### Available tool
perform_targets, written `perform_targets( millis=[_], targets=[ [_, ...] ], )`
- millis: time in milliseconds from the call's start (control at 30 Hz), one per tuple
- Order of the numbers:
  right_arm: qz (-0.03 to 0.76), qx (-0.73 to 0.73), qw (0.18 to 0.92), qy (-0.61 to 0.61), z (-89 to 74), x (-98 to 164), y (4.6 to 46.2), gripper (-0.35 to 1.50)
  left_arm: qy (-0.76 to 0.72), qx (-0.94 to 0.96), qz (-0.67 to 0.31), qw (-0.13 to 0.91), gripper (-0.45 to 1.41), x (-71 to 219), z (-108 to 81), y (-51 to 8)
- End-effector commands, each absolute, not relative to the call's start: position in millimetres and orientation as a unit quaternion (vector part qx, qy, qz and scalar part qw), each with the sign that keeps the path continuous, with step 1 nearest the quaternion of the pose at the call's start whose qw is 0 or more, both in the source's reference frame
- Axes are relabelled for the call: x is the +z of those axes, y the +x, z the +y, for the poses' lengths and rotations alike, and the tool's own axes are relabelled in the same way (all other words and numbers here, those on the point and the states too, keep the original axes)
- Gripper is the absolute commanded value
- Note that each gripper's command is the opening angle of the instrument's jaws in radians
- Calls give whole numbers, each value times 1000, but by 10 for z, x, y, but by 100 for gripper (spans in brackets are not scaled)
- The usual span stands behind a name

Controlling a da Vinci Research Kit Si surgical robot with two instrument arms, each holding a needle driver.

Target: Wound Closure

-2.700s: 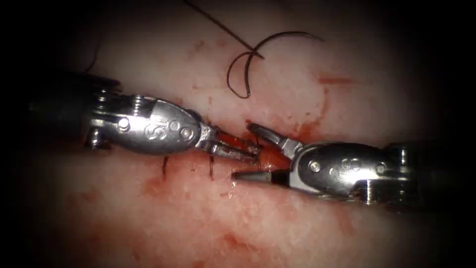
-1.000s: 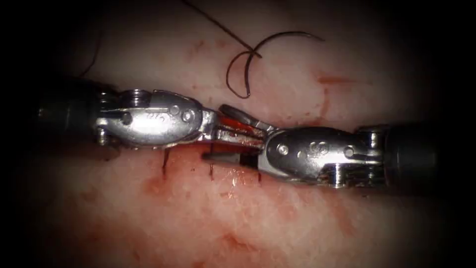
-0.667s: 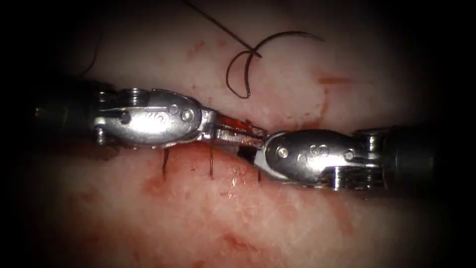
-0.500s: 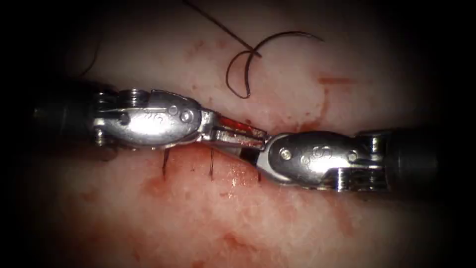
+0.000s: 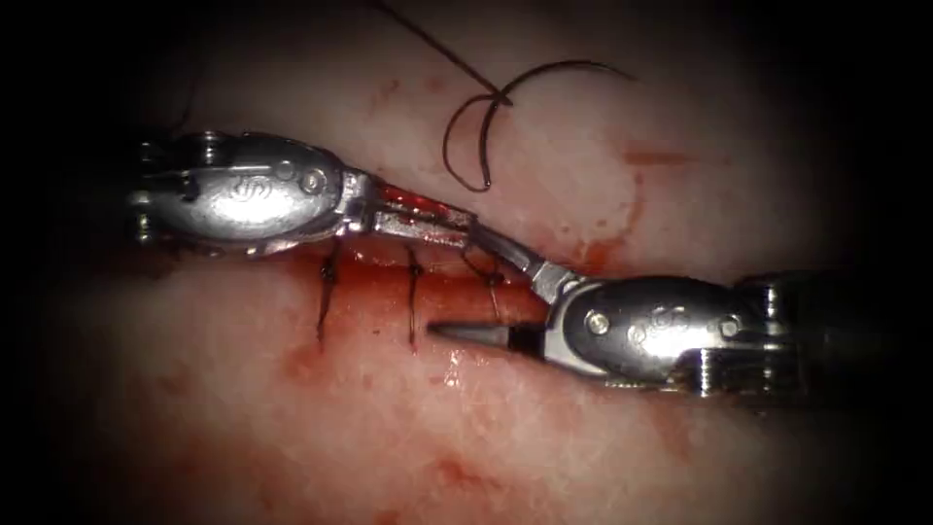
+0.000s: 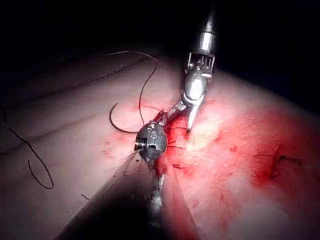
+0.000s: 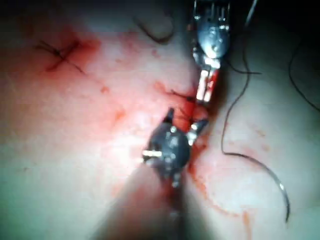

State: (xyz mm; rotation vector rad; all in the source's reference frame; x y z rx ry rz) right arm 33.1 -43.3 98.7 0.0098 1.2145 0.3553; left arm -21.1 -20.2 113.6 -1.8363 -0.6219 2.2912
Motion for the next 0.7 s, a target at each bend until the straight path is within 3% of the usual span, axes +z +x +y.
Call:
perform_targets(
  millis=[33,300,700],
  targets=[
    [569,163,806,8,-442,984,329,148,-611,761,-207,70,-45,1141,-201,-214],
    [568,166,806,9,-442,975,327,148,-608,764,-203,74,-45,1144,-198,-202],
    [544,204,814,-26,-406,996,383,143,-607,765,-200,73,-45,1148,-208,-213]
  ],
)
